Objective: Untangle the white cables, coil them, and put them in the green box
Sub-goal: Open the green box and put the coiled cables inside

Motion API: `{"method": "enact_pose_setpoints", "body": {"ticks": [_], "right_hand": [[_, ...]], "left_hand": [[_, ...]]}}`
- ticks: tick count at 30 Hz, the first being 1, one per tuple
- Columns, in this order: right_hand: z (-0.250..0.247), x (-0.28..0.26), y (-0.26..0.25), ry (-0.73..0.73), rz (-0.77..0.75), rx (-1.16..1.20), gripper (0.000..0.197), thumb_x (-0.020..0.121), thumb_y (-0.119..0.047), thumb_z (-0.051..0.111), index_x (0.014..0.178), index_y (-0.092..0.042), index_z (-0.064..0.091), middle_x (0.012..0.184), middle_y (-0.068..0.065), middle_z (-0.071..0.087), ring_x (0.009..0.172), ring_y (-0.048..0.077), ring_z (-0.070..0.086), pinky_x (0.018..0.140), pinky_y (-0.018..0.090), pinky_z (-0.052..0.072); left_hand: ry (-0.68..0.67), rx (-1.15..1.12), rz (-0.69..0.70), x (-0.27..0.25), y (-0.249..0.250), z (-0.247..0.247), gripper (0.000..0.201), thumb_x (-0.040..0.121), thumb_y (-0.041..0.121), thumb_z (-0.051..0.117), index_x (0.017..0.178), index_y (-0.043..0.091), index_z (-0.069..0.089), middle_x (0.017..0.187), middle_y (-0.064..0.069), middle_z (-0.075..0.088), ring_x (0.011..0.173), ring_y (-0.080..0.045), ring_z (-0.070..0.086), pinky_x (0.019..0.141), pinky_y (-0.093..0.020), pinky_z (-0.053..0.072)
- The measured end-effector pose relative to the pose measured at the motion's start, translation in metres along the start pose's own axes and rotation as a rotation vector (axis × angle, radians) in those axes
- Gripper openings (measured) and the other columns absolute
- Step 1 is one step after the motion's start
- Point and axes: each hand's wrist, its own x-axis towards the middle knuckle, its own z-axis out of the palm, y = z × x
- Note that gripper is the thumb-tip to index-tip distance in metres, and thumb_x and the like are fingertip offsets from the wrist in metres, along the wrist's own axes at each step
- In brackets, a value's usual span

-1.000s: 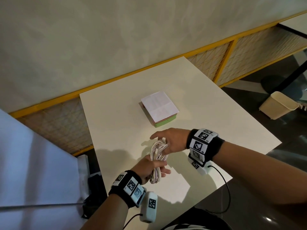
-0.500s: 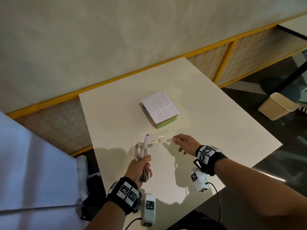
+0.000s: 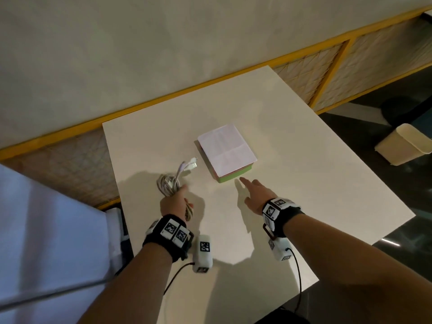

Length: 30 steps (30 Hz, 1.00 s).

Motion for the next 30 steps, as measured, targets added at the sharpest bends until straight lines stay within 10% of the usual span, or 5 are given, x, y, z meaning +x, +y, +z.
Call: {"method": "enact_pose_setpoints", "body": {"ticks": [14,17,26,30], "right_hand": [[-0.009,0.036,0.022,0.049,-0.218,-0.257,0.077,0.085,-0.019,0.042,0.147,-0.032,-0.003,0.135,0.007,0.044,0.105,0.032,0.059,0.09,0.041,0.043],[-0.009,0.036,0.019,0.067,-0.223,-0.256,0.075,0.085,-0.018,0.04,0.147,-0.03,0.0,0.124,0.009,0.051,0.101,0.033,0.059,0.087,0.04,0.043],[-0.008,0.027,0.012,0.14,-0.202,-0.206,0.03,0.093,-0.025,0.034,0.122,-0.019,0.038,0.103,0.01,0.068,0.091,0.032,0.063,0.083,0.038,0.042],[0.0,0.004,0.03,0.129,-0.211,-0.207,0.028,0.095,-0.027,0.034,0.123,-0.022,0.038,0.103,0.008,0.068,0.091,0.03,0.063,0.084,0.038,0.045]], "left_hand": [[0.065,0.097,-0.027,0.03,0.013,0.108,0.04,0.069,0.04,0.076,0.077,0.001,0.068,0.081,-0.018,0.071,0.059,-0.028,0.063,0.054,-0.026,0.049],[0.049,0.125,-0.026,0.028,0.018,0.111,0.039,0.072,0.032,0.076,0.089,-0.002,0.069,0.067,-0.008,0.064,0.051,-0.019,0.058,0.031,-0.015,0.038],[0.043,0.163,-0.022,0.033,0.018,0.112,0.031,0.072,0.03,0.077,0.084,0.004,0.064,0.061,-0.001,0.057,0.05,-0.014,0.053,0.041,-0.023,0.038],[0.03,0.143,-0.023,0.032,0.018,0.11,0.029,0.073,0.026,0.077,0.061,0.009,0.057,0.043,0.002,0.058,0.042,-0.014,0.054,0.027,-0.014,0.036]]}}
